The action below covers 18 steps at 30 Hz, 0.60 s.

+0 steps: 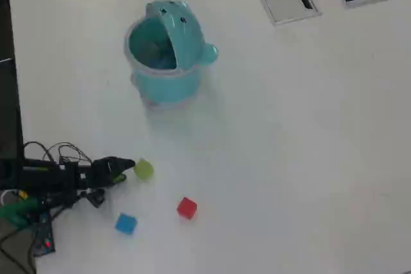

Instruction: Grasp RGB lego blocks and put them in the bin one by one.

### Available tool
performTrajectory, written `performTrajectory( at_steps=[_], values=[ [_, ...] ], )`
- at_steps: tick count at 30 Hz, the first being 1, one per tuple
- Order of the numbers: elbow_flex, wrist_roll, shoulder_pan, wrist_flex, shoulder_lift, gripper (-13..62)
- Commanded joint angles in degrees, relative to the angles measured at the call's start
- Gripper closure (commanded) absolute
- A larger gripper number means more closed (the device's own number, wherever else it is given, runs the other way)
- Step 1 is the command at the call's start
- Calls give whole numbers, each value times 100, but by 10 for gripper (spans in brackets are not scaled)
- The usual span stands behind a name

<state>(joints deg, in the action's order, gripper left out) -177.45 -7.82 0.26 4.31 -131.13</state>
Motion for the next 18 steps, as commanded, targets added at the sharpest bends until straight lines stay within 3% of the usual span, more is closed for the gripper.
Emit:
performTrajectory(
  at_steps=[1,18],
  values=[
    [-422,-18,-9,-352,-281,152],
    [-422,-18,-26,-360,-281,153]
  ],
)
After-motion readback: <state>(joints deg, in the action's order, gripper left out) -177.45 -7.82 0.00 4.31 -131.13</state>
